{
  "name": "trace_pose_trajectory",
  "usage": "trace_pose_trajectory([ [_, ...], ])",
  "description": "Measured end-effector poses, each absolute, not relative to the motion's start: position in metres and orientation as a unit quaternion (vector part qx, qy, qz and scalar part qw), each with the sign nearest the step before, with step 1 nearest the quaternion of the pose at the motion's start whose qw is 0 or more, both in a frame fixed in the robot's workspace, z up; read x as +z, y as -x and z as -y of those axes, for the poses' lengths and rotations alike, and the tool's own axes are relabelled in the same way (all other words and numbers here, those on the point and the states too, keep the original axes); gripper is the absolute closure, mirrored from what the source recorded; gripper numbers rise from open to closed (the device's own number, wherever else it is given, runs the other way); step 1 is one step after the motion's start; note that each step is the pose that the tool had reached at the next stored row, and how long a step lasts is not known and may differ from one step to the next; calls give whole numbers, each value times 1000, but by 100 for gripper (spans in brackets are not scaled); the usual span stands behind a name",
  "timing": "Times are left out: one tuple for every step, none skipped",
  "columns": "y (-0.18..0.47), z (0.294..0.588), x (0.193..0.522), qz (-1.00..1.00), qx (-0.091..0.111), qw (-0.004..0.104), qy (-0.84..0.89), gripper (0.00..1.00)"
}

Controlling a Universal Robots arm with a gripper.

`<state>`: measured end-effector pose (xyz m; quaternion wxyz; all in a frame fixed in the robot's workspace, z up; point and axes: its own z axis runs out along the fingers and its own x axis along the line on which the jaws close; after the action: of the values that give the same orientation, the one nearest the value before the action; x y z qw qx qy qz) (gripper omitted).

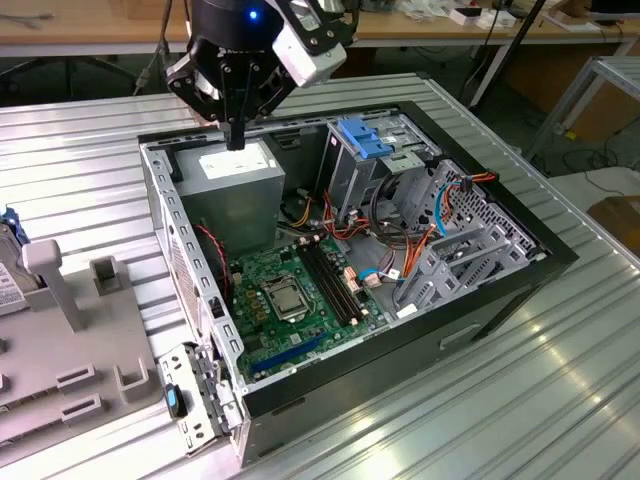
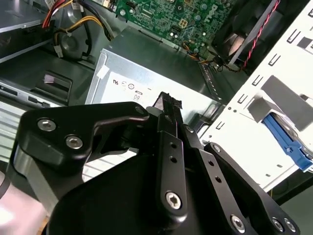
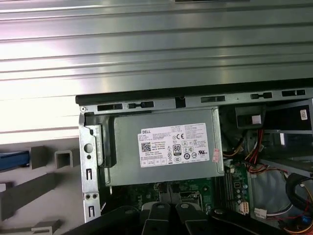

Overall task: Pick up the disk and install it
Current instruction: 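Reach for the disk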

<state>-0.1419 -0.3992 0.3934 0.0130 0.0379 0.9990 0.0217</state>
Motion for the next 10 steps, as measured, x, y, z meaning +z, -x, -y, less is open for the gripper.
trace_pose_trajectory([
  [143, 399, 393, -999, 22, 13, -38, 89],
  [145, 399, 393, -999, 22, 13, -38, 89],
  [146, 399, 393, -999, 22, 13, -38, 89],
  [148, 399, 393, -999, 22, 13, -38, 89],
  [150, 399, 393, -999, 22, 13, -38, 89],
  [152, 399, 393, -999, 22, 13, -38, 89],
  [154, 399, 393, -999, 22, 13, -38, 89],
  [155, 399, 393, -999, 22, 13, -38, 89],
  [157, 399, 393, -999, 22, 13, -38, 89],
  [159, 399, 393, -999, 22, 13, -38, 89],
])
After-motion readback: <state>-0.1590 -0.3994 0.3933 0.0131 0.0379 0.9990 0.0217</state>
